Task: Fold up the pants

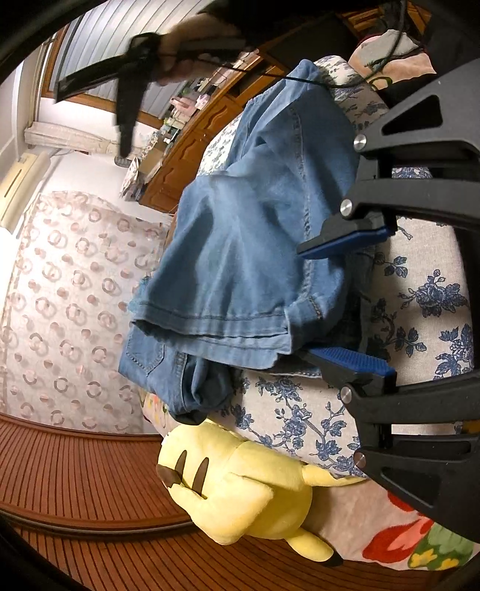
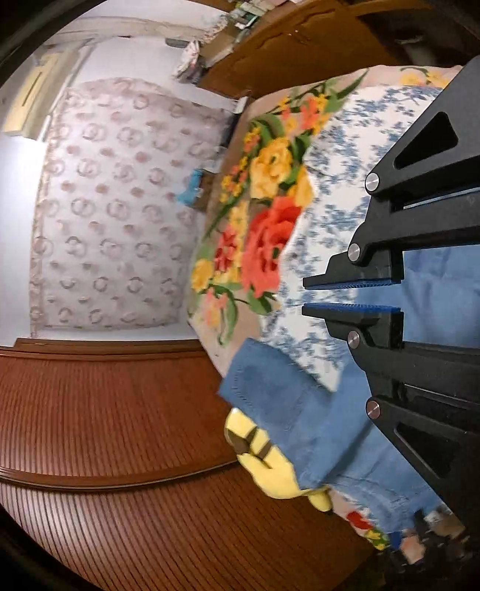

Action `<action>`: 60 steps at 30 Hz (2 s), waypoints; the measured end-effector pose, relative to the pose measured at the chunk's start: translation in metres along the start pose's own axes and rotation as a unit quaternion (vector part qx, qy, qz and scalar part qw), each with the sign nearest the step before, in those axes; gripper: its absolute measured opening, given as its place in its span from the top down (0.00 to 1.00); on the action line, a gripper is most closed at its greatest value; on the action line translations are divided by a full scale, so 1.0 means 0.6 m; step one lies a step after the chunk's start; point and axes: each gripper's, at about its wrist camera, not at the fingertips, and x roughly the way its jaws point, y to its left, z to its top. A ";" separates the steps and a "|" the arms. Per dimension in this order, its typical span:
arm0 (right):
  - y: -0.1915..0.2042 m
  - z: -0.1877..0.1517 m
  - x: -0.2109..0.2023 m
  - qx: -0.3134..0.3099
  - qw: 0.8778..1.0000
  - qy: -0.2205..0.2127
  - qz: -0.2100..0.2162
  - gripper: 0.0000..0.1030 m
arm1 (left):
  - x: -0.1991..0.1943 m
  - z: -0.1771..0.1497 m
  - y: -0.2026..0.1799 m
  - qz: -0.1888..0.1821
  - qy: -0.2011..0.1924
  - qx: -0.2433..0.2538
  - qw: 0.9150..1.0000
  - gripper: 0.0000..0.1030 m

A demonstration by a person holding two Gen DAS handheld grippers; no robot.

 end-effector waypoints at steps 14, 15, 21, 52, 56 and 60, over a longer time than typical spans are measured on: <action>-0.059 -0.185 -0.034 0.056 0.989 0.117 0.066 0.75 | 0.004 -0.001 0.002 0.013 0.004 -0.003 1.000 0.54; -0.048 -0.195 -0.032 0.061 0.988 0.121 0.071 0.75 | 0.006 -0.003 0.002 0.013 0.006 -0.004 1.000 0.54; -0.045 -0.234 -0.028 0.090 0.982 0.141 0.086 0.76 | 0.016 -0.019 0.000 0.021 0.017 -0.004 1.000 0.54; -0.128 -0.173 0.047 0.138 0.983 0.092 0.075 0.84 | 0.025 -0.034 -0.002 0.036 0.019 0.001 0.999 0.54; -0.133 -0.151 0.116 0.163 0.977 0.116 0.069 0.84 | 0.024 -0.036 -0.002 0.034 0.020 0.002 0.999 0.54; -0.126 -0.120 0.163 0.191 0.971 0.124 0.076 0.84 | 0.024 -0.037 -0.003 0.033 0.021 0.007 0.999 0.54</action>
